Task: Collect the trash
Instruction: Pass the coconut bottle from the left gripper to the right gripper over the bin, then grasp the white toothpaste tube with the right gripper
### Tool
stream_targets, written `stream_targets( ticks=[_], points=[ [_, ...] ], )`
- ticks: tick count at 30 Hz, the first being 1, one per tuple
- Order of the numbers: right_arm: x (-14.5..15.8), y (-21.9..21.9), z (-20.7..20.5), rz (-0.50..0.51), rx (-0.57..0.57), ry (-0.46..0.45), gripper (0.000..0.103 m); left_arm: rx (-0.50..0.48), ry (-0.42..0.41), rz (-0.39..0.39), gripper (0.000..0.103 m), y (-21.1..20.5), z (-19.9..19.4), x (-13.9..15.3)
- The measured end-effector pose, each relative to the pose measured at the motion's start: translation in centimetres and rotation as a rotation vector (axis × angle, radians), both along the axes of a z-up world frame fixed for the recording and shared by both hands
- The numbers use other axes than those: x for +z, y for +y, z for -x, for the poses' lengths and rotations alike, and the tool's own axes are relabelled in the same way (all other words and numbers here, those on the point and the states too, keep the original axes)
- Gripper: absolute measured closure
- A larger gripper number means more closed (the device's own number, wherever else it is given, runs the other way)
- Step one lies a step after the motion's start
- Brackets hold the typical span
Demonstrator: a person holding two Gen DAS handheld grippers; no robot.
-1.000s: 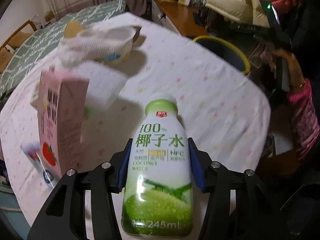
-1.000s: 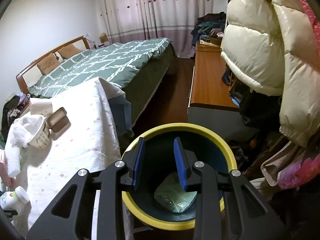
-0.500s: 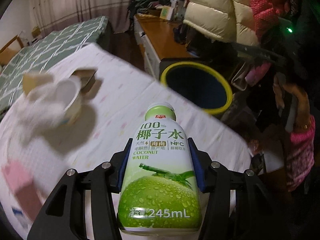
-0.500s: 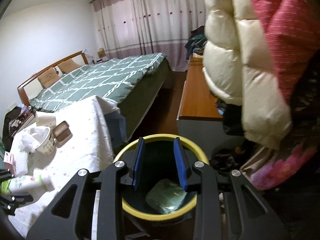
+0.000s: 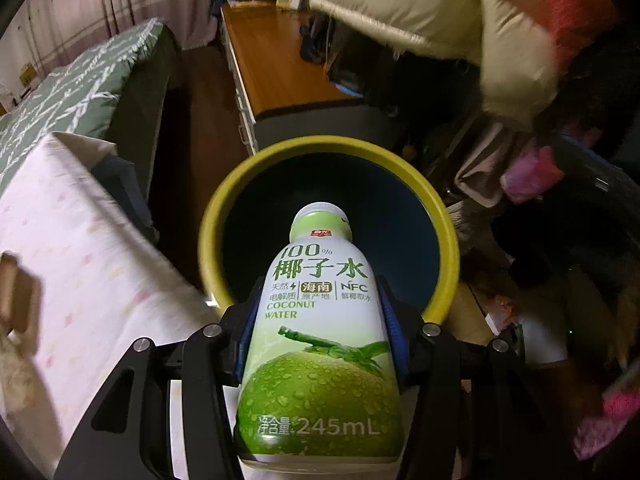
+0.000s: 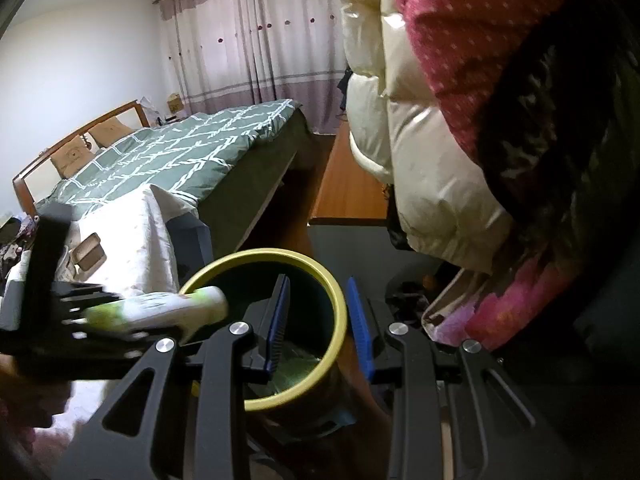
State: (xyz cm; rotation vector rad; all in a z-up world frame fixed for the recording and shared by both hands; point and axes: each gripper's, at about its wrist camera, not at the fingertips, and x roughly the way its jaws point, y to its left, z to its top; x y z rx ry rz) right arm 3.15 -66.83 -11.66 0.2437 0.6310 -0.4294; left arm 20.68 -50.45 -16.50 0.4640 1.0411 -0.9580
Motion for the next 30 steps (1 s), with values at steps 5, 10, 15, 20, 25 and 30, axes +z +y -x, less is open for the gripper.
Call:
stream_targets(
  ticks=[5, 10, 15, 20, 25, 30],
  points=[
    [-0.2, -0.2, 0.2, -0.001, -0.014, 0.011, 0.073, 0.044, -0.02, 0.006, 0.033, -2.1, -0.7, -0.9],
    [-0.1, 0.6, 0.3, -0.008, 0.003, -0.002, 0.07, 0.091, -0.063, 0.081, 0.032, 1.9, 0.0, 2.9],
    [-0.2, 3.6, -0.8, -0.023, 0.079, -0.001, 0.068, 0.21, -0.145, 0.204, 0.024, 11.5, 2.7, 8.2],
    [0.0, 8.6, -3.0, -0.042, 0.205, -0.001, 0.065, 0.373, -0.257, 0.282, 0.015, 22.8, 6.1, 12.2],
    [0.1, 15.7, -5.8, -0.07, 0.377, 0.006, 0.065, 0.606, -0.385, 0.276, 0.012, 34.2, 9.0, 14.8],
    [0.5, 24.1, -8.4, -0.093, 0.561, 0.012, 0.065, 0.818, -0.475, 0.227, 0.01, 43.4, 11.0, 15.9]
  ],
)
